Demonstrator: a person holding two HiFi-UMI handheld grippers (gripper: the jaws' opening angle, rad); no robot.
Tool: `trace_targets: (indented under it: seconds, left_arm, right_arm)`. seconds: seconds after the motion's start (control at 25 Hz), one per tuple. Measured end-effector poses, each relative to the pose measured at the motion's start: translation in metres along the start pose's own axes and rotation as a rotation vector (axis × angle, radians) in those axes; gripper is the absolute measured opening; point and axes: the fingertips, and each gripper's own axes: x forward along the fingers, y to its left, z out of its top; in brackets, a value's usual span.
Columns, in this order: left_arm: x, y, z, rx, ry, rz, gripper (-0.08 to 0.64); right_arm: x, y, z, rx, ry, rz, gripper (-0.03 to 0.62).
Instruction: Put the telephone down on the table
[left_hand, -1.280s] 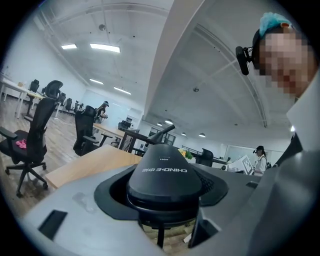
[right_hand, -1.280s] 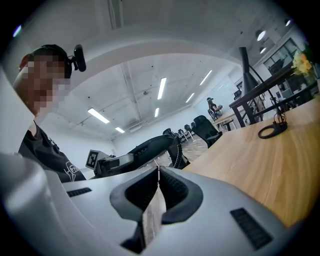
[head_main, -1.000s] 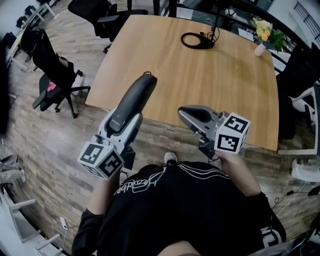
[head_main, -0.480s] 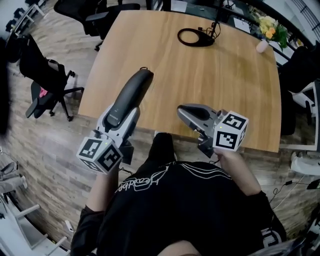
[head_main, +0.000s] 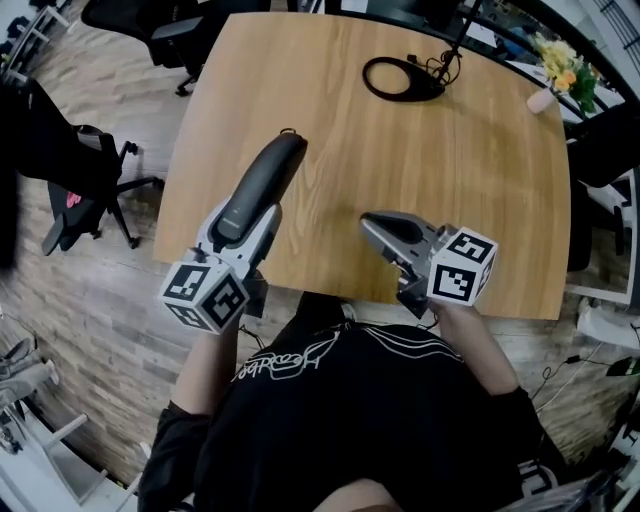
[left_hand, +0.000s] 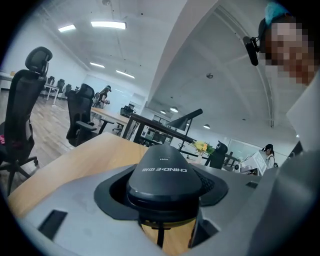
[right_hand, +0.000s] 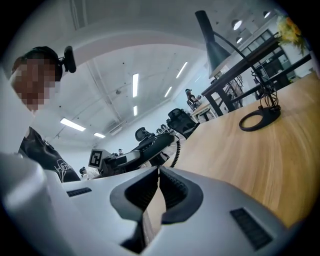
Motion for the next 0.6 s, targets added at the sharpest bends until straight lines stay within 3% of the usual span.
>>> trace_targets:
  seconds: [0.6]
  left_arm:
    - [0.097, 0.080, -0.030, -0.031, 0.137, 0.006, 0.284]
  right_arm:
    - [0.056, -0.082, 0.015, 0.100, 0.056, -0.077, 0.041]
